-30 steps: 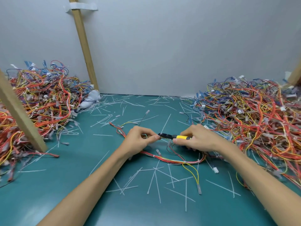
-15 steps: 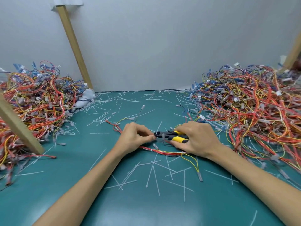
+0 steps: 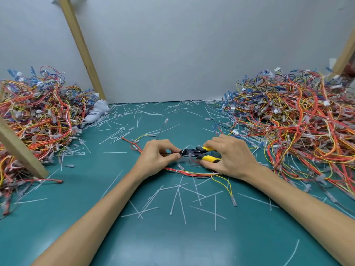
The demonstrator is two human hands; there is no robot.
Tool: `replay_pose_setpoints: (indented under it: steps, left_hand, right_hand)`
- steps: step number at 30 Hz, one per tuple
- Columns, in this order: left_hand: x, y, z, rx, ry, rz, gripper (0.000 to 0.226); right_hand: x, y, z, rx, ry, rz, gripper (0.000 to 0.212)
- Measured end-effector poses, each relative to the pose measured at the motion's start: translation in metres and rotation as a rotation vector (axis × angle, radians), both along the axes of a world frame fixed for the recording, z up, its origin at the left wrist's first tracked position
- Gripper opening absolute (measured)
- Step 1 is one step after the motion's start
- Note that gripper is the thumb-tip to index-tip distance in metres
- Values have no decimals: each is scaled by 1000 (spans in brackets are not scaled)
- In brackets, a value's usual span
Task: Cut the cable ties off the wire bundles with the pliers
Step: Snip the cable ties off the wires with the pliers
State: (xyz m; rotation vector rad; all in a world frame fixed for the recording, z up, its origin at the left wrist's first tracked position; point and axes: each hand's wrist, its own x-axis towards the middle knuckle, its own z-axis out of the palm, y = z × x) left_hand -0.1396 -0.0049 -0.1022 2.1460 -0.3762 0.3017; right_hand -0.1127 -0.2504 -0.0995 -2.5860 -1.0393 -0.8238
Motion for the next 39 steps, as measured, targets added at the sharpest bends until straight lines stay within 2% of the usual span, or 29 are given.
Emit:
replay_pose_setpoints:
  steps: [3,7,11,15,18,24,32,39]
  left_hand:
    - [-2,-2,1,79,-37,21,8]
    - [-2,-2,1,236,-110,52,5]
    - [-3,-2,1,372,-184,72,3]
    - [-2,-2,1,440,-220,85,2]
    - [0,-1,0,418,-181,81,4]
    - [0,2,0,213,-2,35,4]
    - [-2,1,3,175,53,50,18]
    - [-3,1,4,151,89,37,11]
  right_hand:
    - [-1,-1,1,-13,91,-13,36]
    - [2,-1,3,-86,200,-31,49]
    - [3,-2,5,-119,196,-32,53]
    - [0,-3,5,-99,126,-29,43]
    - [-1,-2,7,-88,28,-24,37]
    - [-2,0,8,-98,-83,-32,35]
    - [-2,2,10,-202,-99,-49,41]
    - [-4,2,12,-158,-94,-41,34]
